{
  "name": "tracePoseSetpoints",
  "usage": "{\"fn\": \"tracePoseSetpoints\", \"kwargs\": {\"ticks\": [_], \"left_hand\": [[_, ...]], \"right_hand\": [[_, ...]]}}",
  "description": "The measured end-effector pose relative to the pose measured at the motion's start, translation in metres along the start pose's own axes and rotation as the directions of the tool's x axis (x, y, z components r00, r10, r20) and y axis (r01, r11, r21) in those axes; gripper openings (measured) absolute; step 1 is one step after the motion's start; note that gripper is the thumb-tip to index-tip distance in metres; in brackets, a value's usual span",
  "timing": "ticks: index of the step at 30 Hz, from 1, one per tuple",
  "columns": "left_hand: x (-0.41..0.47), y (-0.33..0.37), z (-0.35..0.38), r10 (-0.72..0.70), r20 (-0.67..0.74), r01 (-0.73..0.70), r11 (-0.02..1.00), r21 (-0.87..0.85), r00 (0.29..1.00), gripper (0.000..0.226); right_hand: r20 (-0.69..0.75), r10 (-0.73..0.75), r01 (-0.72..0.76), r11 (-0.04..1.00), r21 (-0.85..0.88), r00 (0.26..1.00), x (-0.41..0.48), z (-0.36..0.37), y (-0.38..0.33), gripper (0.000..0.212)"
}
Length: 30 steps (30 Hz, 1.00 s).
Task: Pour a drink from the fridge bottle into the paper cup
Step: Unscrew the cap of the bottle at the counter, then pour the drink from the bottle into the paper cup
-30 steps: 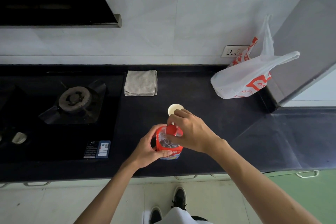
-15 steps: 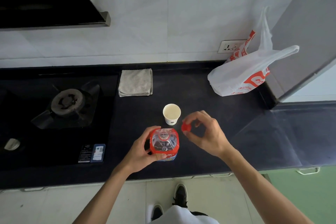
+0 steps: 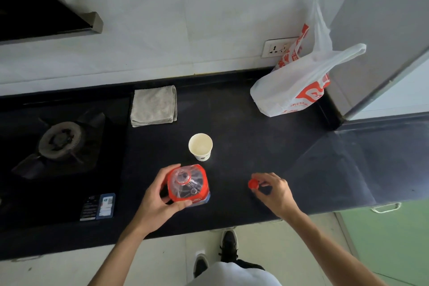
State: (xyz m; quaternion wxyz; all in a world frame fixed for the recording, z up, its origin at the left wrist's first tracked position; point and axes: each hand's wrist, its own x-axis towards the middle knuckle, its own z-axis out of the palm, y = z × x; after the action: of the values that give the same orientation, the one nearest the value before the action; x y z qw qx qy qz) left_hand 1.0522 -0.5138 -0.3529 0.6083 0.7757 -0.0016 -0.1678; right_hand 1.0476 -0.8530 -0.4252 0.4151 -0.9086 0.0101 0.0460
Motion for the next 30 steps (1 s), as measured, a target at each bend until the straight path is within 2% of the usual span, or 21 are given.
{"fn": "tracePoseSetpoints", "kwargs": {"ticks": [9,19,24,30], "left_hand": [[0.004,0.008,0.000,-0.056,0.025,0.057,0.998,-0.028,0.998,0.090],[0.003,0.016,0.005,-0.085,0.008,0.085,0.995,-0.050,0.996,0.087],[0.001,0.017,0.006,-0.087,0.007,0.087,0.995,-0.054,0.996,0.087],[0.000,0.016,0.007,-0.083,-0.002,0.082,0.995,-0.059,0.997,0.089]], "right_hand": [[0.070,-0.117,0.125,0.984,-0.124,0.991,0.003,-0.007,0.031,0.038],[0.022,-0.207,0.208,0.962,-0.178,0.978,0.015,-0.011,0.023,0.047],[0.040,-0.205,0.208,0.972,-0.107,0.978,0.055,-0.002,-0.015,0.061],[0.233,-0.181,0.185,0.983,0.007,0.956,0.102,0.026,-0.072,0.091]]}}
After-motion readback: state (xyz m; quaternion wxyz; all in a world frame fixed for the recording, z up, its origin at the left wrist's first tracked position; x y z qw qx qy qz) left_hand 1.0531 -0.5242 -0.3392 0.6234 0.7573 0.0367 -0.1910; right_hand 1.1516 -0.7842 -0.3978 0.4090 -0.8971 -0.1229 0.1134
